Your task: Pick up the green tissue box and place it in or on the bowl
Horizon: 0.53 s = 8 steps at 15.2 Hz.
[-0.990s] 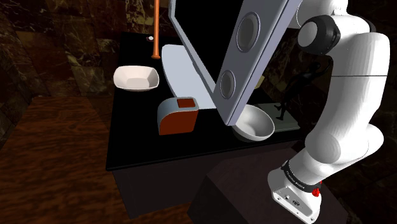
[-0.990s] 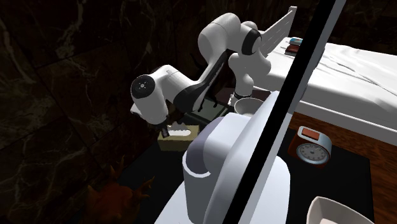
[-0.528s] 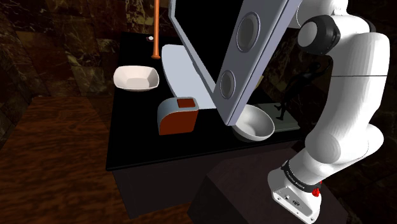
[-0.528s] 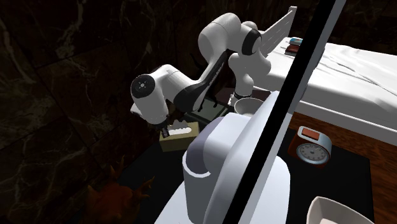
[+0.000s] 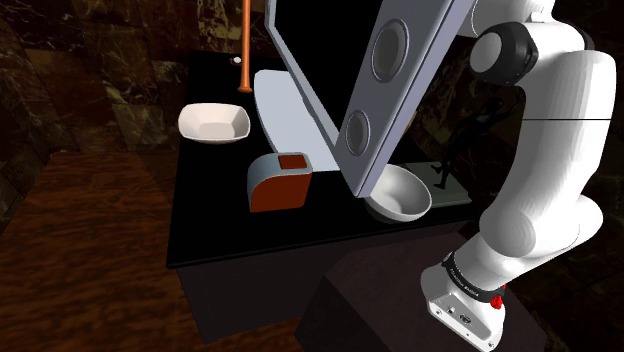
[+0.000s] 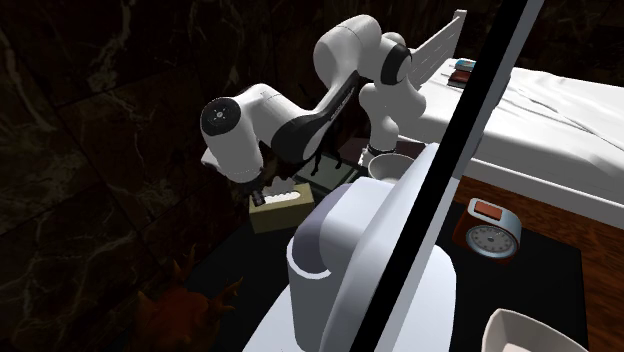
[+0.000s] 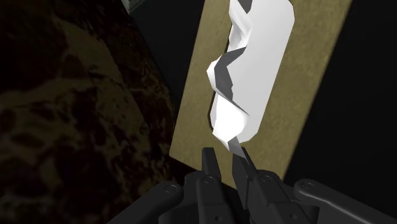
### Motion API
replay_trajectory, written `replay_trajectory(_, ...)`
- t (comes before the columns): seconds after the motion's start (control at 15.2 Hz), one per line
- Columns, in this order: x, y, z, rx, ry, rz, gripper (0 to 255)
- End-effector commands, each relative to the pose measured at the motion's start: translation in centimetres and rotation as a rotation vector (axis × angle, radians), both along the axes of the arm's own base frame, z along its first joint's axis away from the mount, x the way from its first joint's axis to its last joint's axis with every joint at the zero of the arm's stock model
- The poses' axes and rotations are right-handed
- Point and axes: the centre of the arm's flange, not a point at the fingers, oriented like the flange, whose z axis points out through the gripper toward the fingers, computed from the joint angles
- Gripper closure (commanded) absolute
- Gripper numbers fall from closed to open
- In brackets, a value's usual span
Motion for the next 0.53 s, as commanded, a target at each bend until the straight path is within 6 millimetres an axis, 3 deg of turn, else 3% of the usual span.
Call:
replay_trajectory(0.0,0.0,-0.1,1.1,0.0,0.0,0.0,255)
replay_trajectory(0.46,0.0,-0.1,4.8,0.0,0.0,0.0,255)
